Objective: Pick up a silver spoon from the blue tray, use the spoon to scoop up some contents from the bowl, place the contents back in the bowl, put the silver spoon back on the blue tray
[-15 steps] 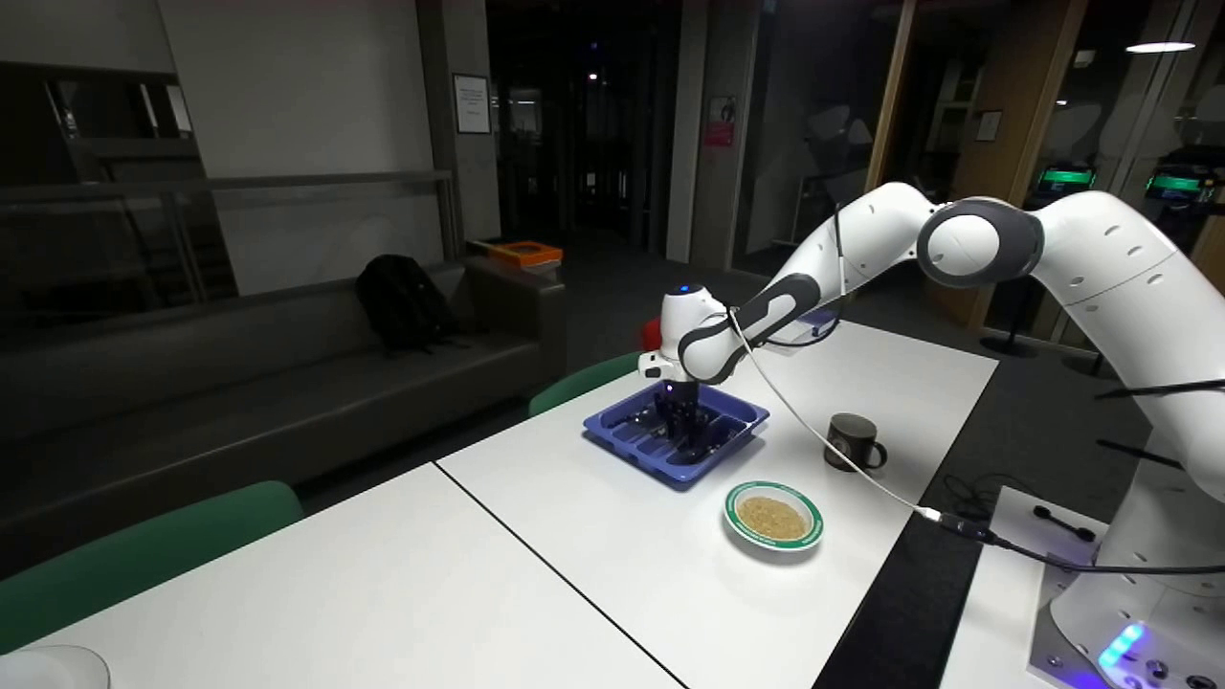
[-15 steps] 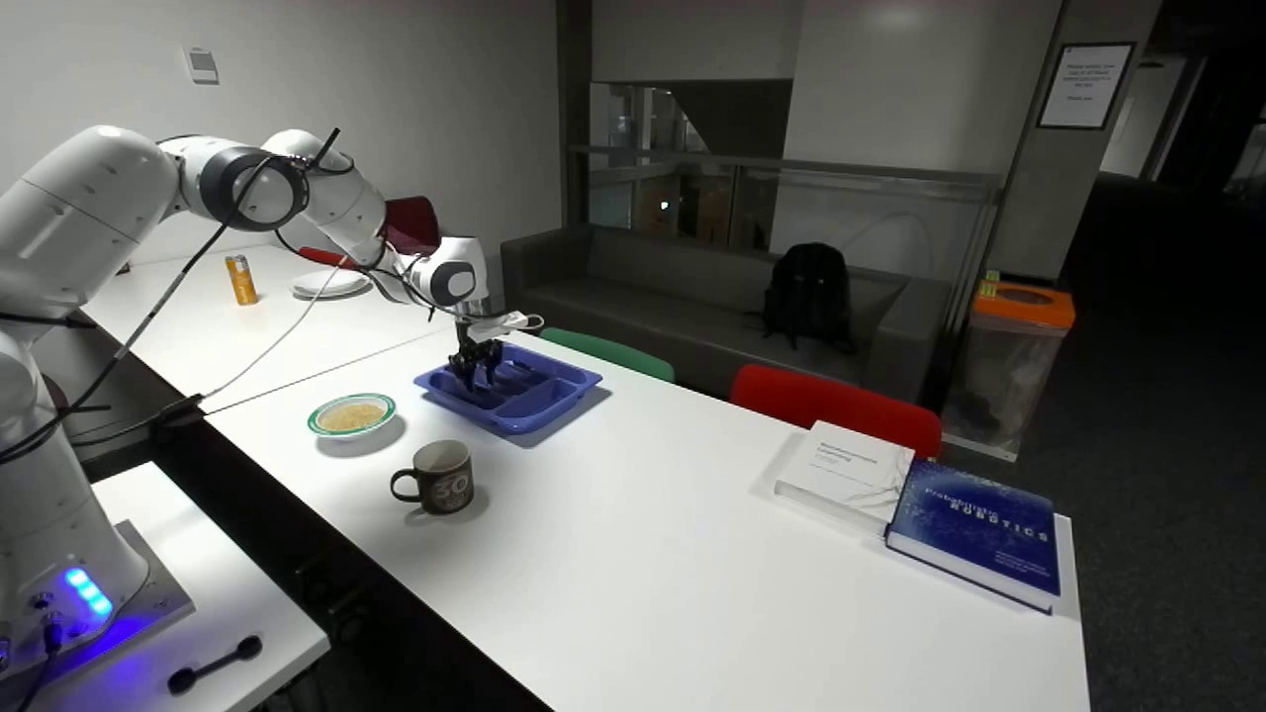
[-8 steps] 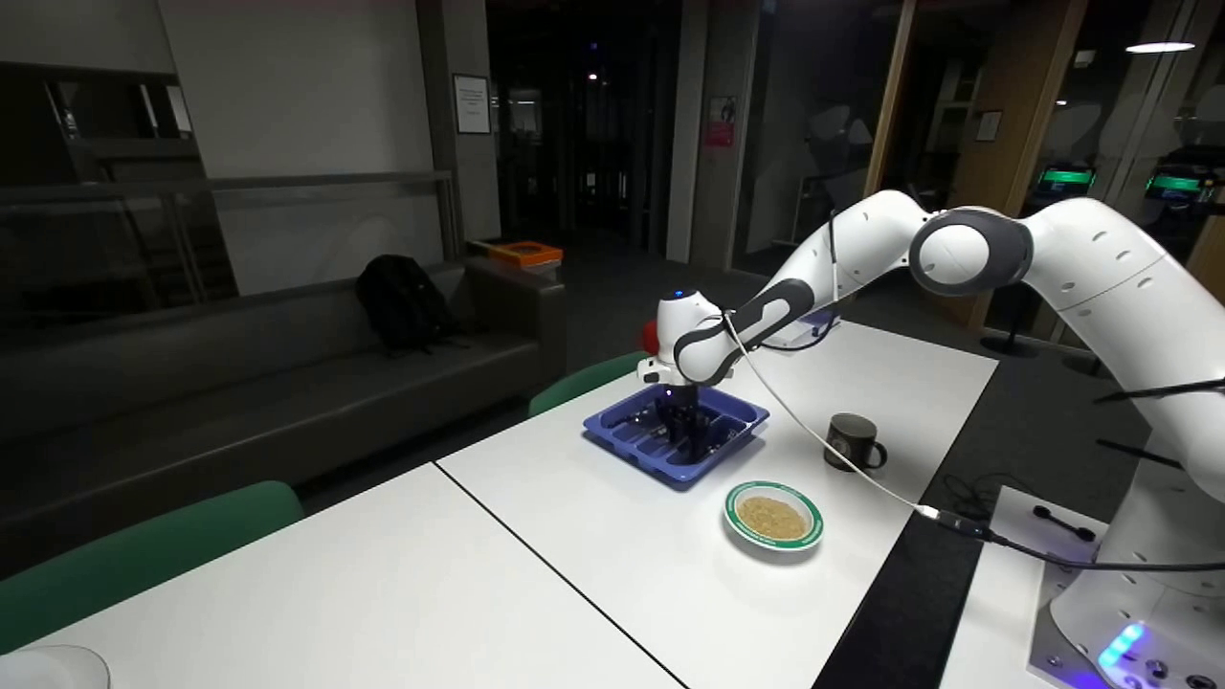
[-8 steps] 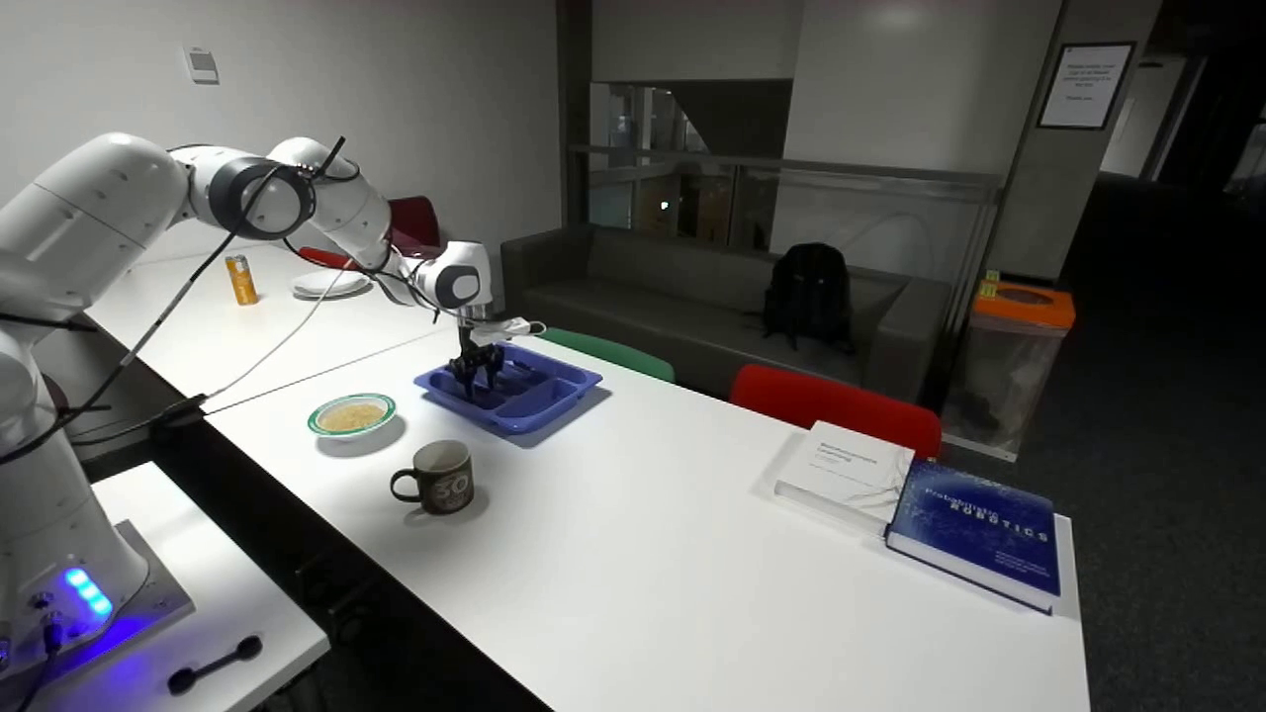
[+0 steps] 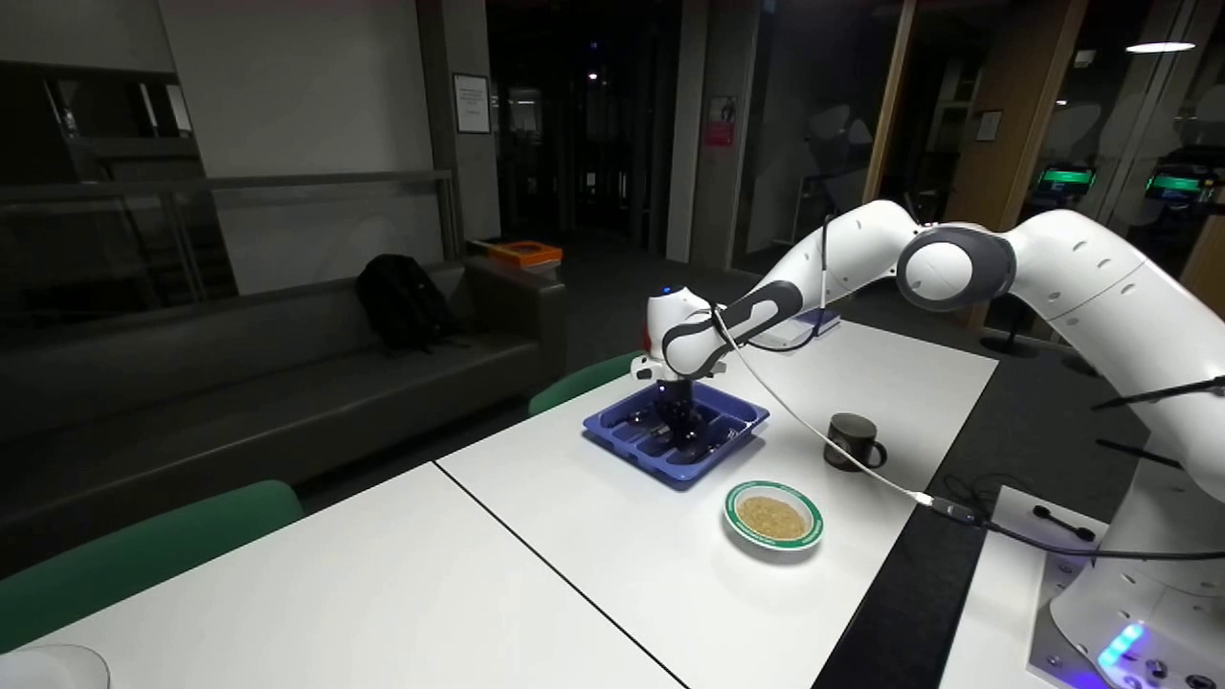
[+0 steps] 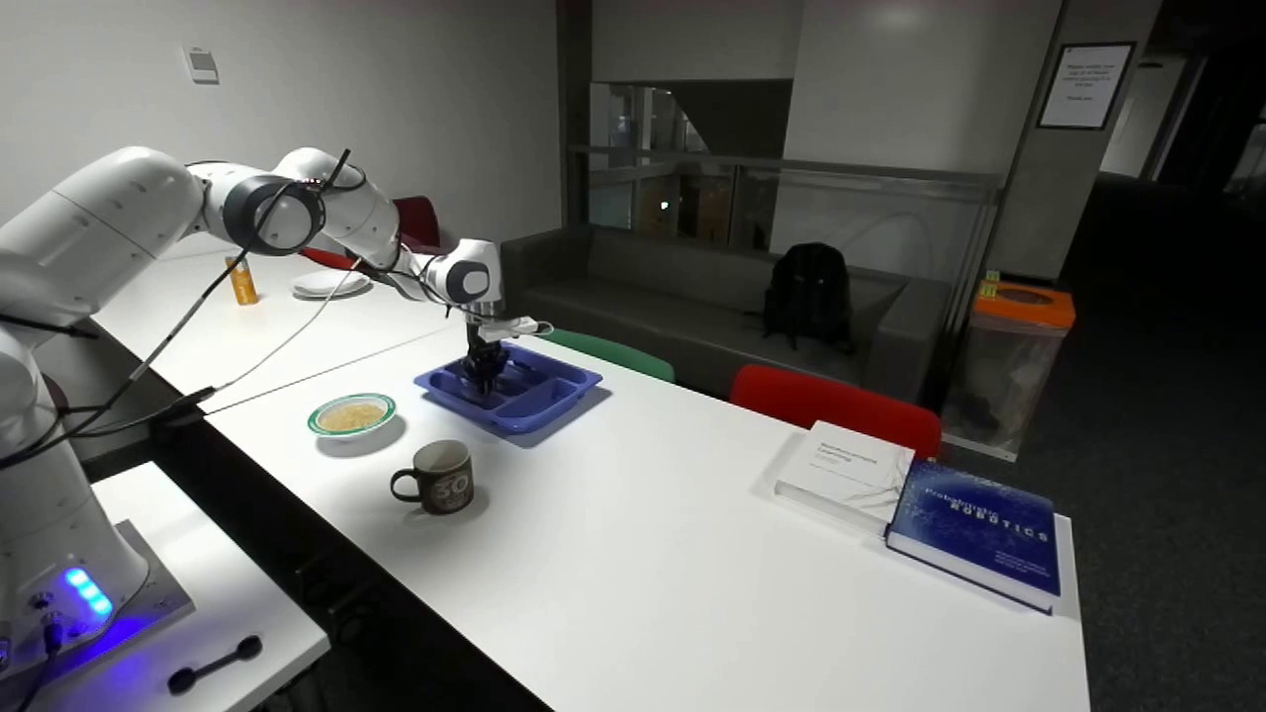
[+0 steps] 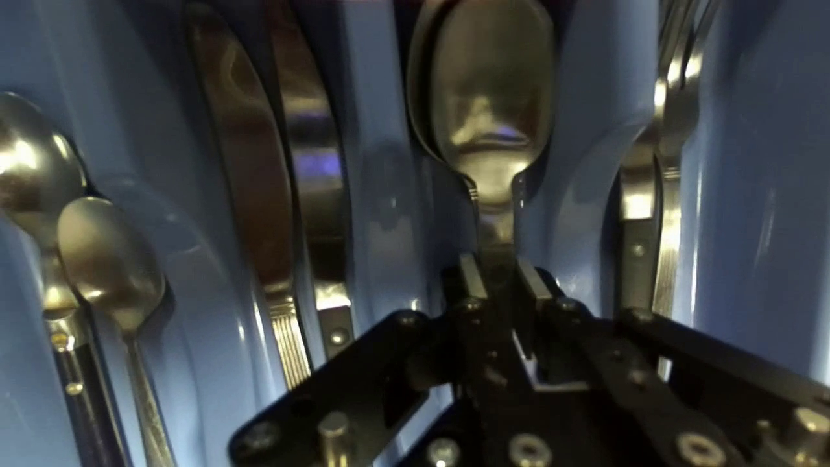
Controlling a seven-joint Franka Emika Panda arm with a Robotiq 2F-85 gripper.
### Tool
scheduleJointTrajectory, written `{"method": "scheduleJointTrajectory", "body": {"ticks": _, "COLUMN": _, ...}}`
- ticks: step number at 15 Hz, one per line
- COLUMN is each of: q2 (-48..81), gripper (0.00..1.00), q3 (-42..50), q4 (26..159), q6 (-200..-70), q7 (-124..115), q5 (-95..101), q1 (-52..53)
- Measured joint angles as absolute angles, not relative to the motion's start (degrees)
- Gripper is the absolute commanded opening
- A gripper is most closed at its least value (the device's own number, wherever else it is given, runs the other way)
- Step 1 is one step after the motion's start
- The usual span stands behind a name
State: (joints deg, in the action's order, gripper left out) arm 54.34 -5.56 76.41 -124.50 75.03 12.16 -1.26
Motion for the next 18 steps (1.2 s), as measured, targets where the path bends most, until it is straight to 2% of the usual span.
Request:
{"method": "scheduleJointTrajectory", "body": {"ticks": 3, "q2": 55.36, "gripper": 0.33, "q3": -5.55, "q4": 74.34, "q6": -122.68, "q7": 75.02, "q5": 12.16, "q1": -1.03}}
{"method": "scheduleJointTrajectory", "body": {"ticks": 4, "q2": 55.6, "gripper": 0.33, "q3": -5.53, "q4": 73.88, "q6": -122.18, "q7": 75.0, "q5": 12.18, "q1": -0.89}}
{"method": "scheduleJointTrajectory", "body": {"ticks": 5, "q2": 55.81, "gripper": 0.25, "q3": -5.51, "q4": 73.41, "q6": -121.53, "q7": 74.96, "q5": 12.24, "q1": -0.71}}
{"method": "scheduleJointTrajectory", "body": {"ticks": 6, "q2": 55.95, "gripper": 0.1, "q3": -5.48, "q4": 73.09, "q6": -121.08, "q7": 74.74, "q5": 12.36, "q1": -0.46}}
{"method": "scheduleJointTrajectory", "body": {"ticks": 8, "q2": 55.97, "gripper": 0.01, "q3": -5.18, "q4": 72.72, "q6": -119.96, "q7": 73.41, "q5": 12.82, "q1": 0.61}}
{"method": "scheduleJointTrajectory", "body": {"ticks": 18, "q2": 55.92, "gripper": 0.03, "q3": -3.09, "q4": 71.71, "q6": -116.26, "q7": 63.86, "q5": 17.66, "q1": 7.35}}
